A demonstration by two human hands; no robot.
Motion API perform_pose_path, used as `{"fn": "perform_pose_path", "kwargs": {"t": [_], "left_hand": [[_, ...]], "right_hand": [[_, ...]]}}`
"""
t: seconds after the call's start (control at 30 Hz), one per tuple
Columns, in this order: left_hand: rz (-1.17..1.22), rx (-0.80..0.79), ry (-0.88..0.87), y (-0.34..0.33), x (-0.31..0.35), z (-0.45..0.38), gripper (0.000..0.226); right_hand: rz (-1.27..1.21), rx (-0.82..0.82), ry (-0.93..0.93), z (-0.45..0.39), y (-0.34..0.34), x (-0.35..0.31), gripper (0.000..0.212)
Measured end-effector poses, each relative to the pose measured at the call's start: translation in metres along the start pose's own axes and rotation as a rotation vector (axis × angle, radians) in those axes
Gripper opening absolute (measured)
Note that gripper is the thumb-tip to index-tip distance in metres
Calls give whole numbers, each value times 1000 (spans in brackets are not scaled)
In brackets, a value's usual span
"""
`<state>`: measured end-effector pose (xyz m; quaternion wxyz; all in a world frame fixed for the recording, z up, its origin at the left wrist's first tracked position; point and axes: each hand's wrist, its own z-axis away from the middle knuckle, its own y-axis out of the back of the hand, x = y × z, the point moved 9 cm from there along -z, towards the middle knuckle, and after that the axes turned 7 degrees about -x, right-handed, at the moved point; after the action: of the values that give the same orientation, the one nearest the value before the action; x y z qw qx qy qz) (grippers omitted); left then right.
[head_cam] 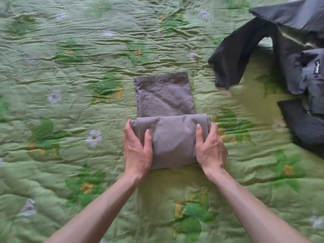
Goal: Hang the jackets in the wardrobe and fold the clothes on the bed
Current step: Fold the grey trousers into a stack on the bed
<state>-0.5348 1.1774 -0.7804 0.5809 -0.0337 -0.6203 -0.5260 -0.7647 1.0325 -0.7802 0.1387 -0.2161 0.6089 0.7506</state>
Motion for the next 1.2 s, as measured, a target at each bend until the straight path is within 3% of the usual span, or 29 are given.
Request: {"fn": "perform_pose_path", "kwargs": {"t": [0.1,0.17,0.23,0.3,0.4,0.7,0.8,0.97,1.1,1.2], "left_hand": [[-401,63,-284,4,29,15,72],[-625,-31,-530,-15,41,27,65],[-729,-95,-642,-26,41,30,60],[-775,-111,-628,-28,38,24,60],[-808,-125,-587,-30,40,13,62],[-774,-199,-536,-42,28,-11,82],[-792,-195,-547,-42,32,-9,81],[-798,-247,-695,-41,35,19,93],[-884,-385,-727,-42,21,32,115],[-1024,-469,-659,-48,19,29,108]], "right_hand": [[65,86,98,0,7,-10,60],[249,117,305,2,8,-28,64],[347,51,572,6,-4,-45,64],[334,-37,722,4,-15,-51,66],[351,-133,784,-11,-29,-51,70],[419,-270,734,-33,-49,-50,75],[396,-241,744,-30,-44,-53,73],[289,-23,865,8,-19,-51,60],[342,-120,936,27,-21,-41,84],[432,-244,1020,30,-21,-35,100]]}}
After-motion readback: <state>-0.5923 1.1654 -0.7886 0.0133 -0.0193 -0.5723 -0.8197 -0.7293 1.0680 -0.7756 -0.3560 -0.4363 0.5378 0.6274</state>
